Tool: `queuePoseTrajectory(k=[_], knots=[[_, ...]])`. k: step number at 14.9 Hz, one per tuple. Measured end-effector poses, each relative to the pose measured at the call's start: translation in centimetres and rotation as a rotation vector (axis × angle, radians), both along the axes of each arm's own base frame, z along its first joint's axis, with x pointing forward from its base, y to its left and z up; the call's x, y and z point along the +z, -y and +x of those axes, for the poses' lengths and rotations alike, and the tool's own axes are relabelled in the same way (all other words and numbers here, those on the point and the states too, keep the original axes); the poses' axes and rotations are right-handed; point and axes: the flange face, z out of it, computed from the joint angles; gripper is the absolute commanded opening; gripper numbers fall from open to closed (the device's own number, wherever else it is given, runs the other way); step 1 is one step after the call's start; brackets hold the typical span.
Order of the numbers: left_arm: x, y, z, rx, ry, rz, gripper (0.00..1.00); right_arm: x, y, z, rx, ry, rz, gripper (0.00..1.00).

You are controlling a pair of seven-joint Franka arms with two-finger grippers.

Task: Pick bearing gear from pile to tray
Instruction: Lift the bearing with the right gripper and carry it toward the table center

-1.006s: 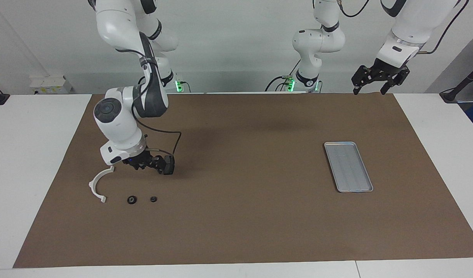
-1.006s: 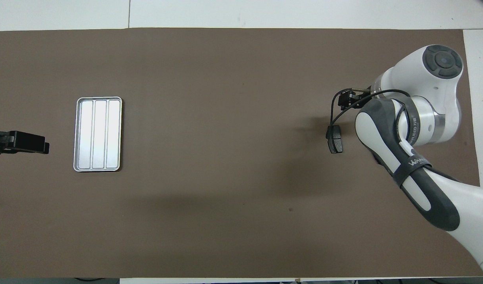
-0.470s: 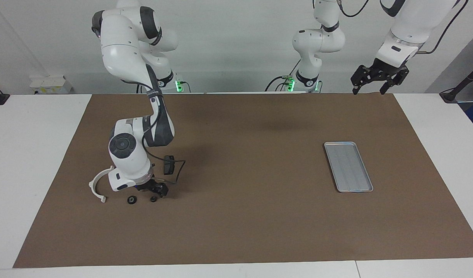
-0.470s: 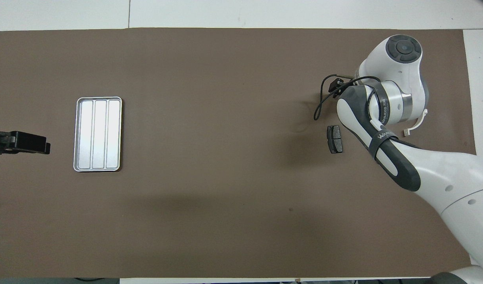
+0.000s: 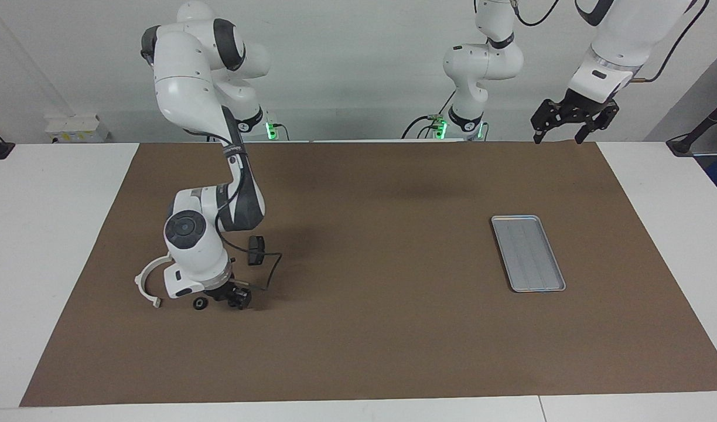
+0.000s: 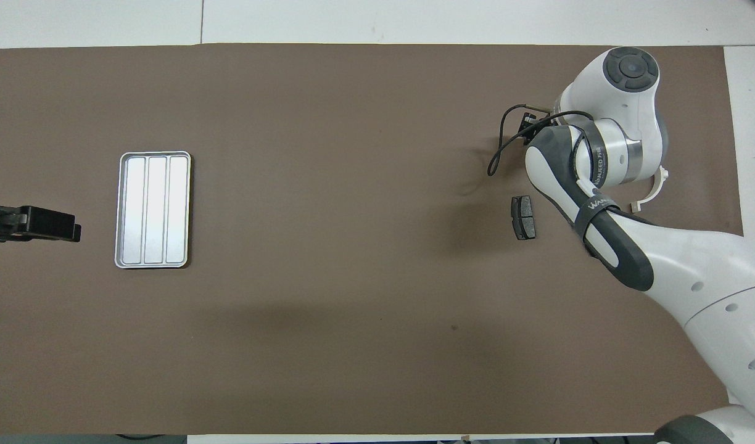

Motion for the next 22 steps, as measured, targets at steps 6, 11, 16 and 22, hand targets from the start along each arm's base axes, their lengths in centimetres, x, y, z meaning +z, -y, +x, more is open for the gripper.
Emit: queuePoseTrajectory(k=[6,11,16,22], knots=[[-0.3,0.8,0.4,0.070,0.034,0.000,1.00,0.1,-0.1,0.1,-0.026,0.008,0.022,0.00],[-1.3,0.8,0.1,0.074,0.054,-0.002,1.00,0.1,-0.1,0.1,-0.024,-0.003,0.019,0.00],[-1.4,0.8,-0.1,0.081,0.065,-0.003,1.00,6.1,-0.7,0.1,0.030,-0.124,0.001,0.00],[-2.1,0.8,-0.3,0.086,0.082,-0.006,1.00,18.3,-14.2,-5.5,-0.029,-0.128,0.024,0.00]])
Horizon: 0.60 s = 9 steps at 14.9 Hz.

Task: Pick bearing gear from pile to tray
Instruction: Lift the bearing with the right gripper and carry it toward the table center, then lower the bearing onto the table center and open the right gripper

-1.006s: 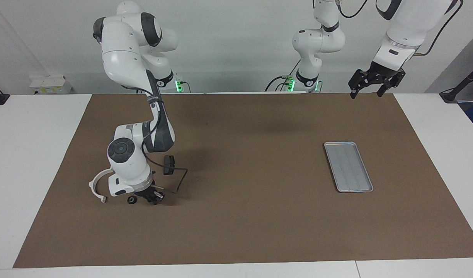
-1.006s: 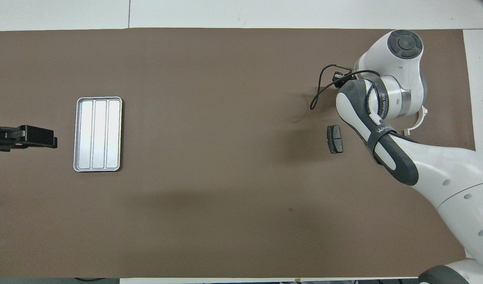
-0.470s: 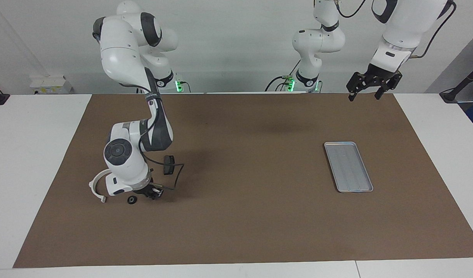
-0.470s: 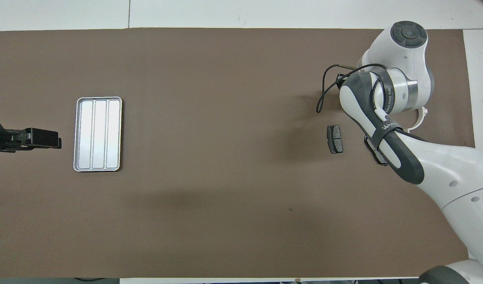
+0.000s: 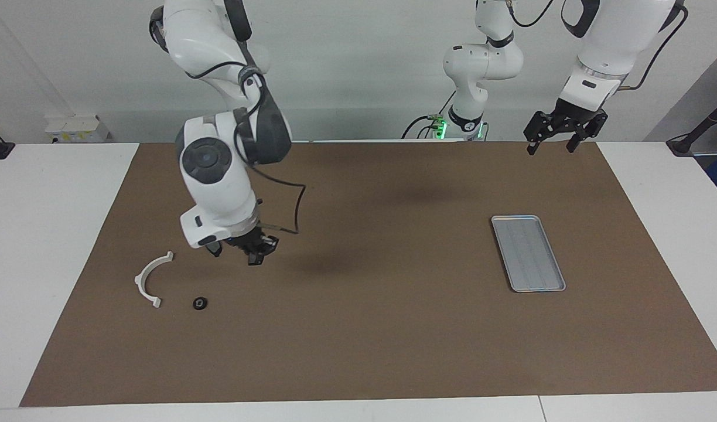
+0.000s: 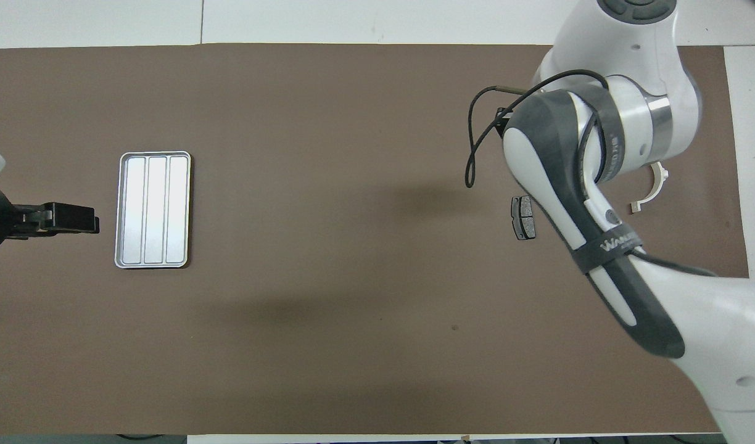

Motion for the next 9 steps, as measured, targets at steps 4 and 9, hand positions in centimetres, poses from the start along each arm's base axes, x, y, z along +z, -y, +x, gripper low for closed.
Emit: queuePoseTrajectory(k=[4,9], knots=[[-0.1,-1.0,0.1,0.019,0.023,-0.003,0.99,0.6,-14.2,-5.3,-0.277,0.061,0.043,0.00],[-1.9,-3.7,0.8,0.021,0.060,-0.002,0.99,-7.0,-21.9,-8.6,-0.429,0.094,0.074,0.00]])
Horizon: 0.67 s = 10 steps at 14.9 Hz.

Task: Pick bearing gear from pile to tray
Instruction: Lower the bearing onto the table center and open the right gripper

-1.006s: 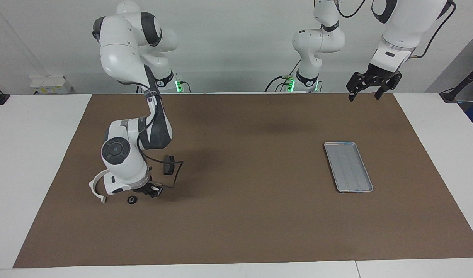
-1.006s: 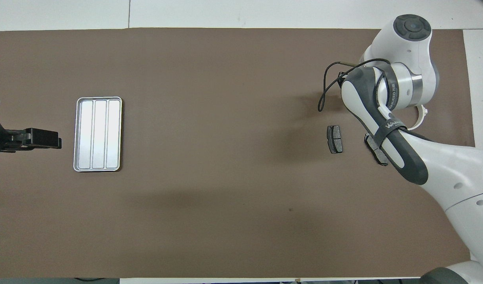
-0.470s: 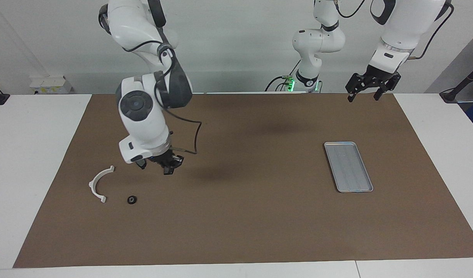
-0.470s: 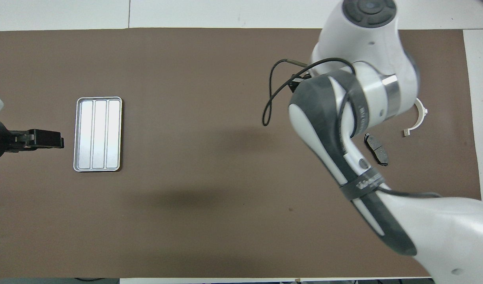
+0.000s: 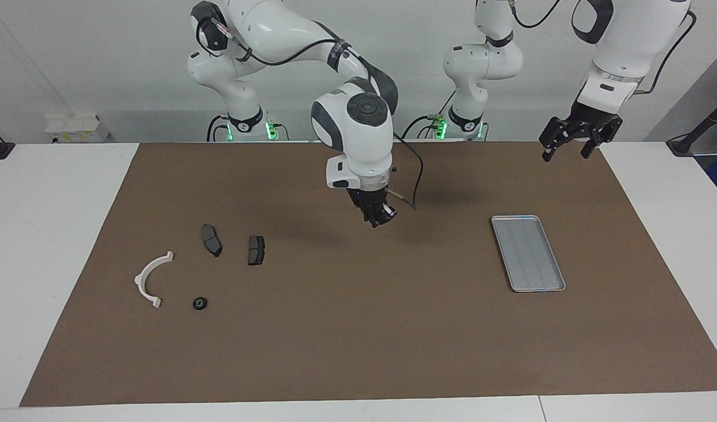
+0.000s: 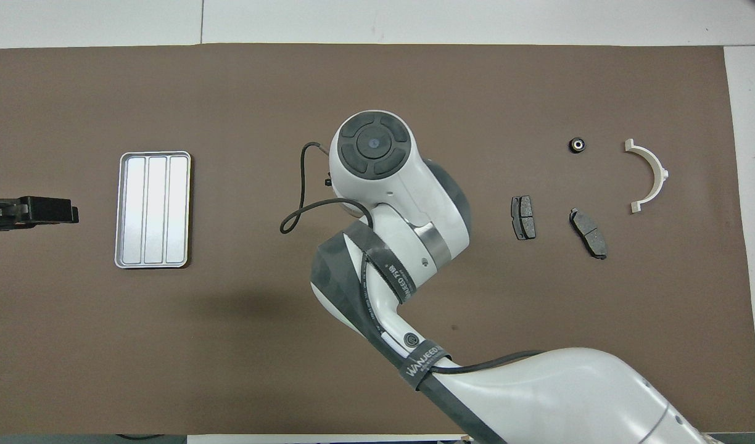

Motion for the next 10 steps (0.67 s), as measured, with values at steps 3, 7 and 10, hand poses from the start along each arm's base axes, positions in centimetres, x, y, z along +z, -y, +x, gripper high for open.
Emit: queuePoseTrajectory(k=[3,7,10], knots=[[-1.4,-0.4,0.1,0.006,-0.001,0.000,0.99,-6.2,-2.9,-0.6,-0.039,0.030,-0.009,0.00],[-1.5,-0.4,0.1,0.007,0.000,0.001,0.99,-11.1,-3.4,0.0,-0.047,0.050,0.009,0.00],[-1.5,-0.1,0.1,0.001,0.000,0.002,0.99,-11.0,-3.3,0.0,-0.046,0.052,0.007,0.79]])
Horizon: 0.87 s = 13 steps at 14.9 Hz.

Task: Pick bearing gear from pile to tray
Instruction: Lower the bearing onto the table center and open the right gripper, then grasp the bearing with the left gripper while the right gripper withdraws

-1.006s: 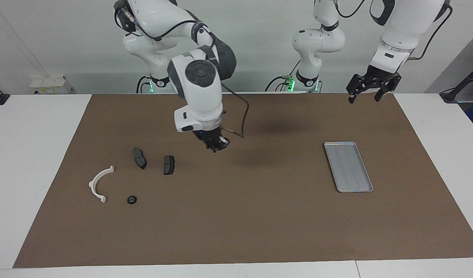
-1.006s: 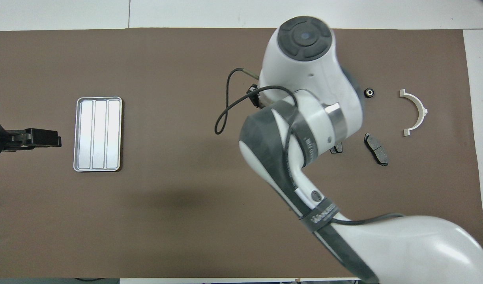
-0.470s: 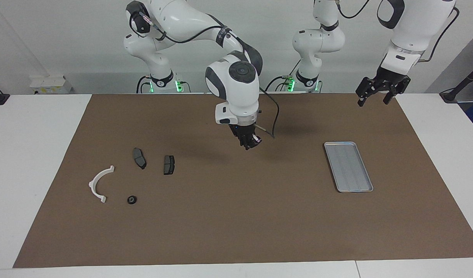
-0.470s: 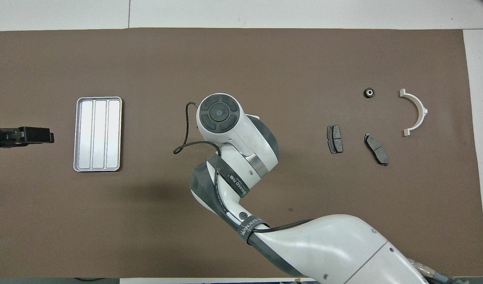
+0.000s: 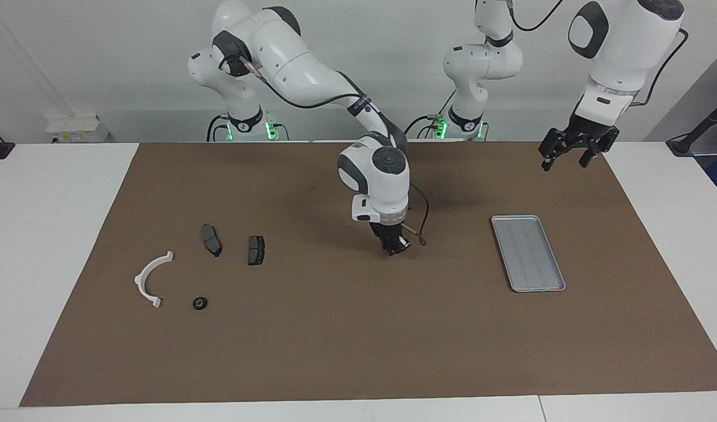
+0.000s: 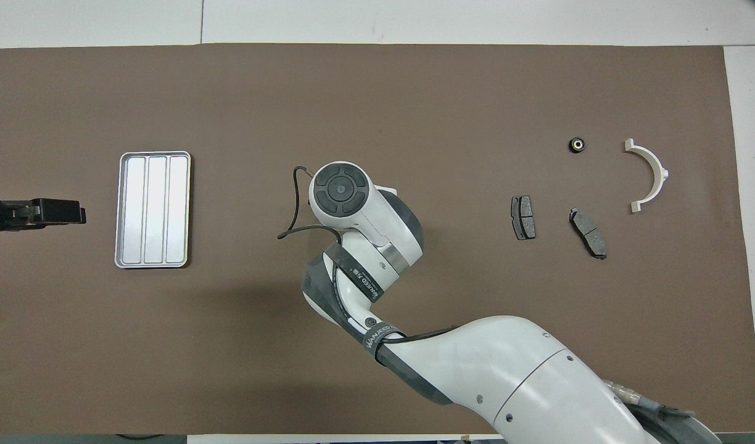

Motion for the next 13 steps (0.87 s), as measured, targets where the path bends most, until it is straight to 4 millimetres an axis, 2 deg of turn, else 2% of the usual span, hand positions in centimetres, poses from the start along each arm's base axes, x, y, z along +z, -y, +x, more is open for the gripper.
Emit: queuePoseTrajectory(k=[1,3,5,6,8,10,12,13], knots=[[0.0,0.1,0.0,-0.002,0.000,0.000,0.99,0.0,0.0,0.0,0.000,0.000,0.000,1.00],[0.0,0.6,0.0,0.006,0.005,0.000,0.99,0.0,0.3,0.1,-0.002,-0.009,-0.015,1.00],[-0.1,2.6,0.0,0.025,0.008,-0.006,0.99,0.8,1.8,1.1,-0.023,-0.035,-0.054,1.00],[-0.4,4.0,0.0,0.032,0.003,-0.009,0.99,2.1,3.1,2.3,-0.039,-0.044,-0.068,1.00],[-1.3,7.5,0.2,0.052,-0.003,-0.017,0.99,5.9,6.8,5.0,-0.045,-0.038,-0.071,1.00],[-3.9,13.5,1.4,0.103,0.005,-0.007,0.99,10.1,11.8,7.2,0.032,-0.034,-0.080,1.00],[-8.3,21.2,3.1,0.139,0.001,0.018,0.99,13.2,17.7,8.6,0.177,-0.061,-0.100,1.00],[-10.8,24.5,3.8,0.137,-0.013,0.027,0.99,14.1,21.2,9.3,0.255,-0.076,-0.106,1.00]])
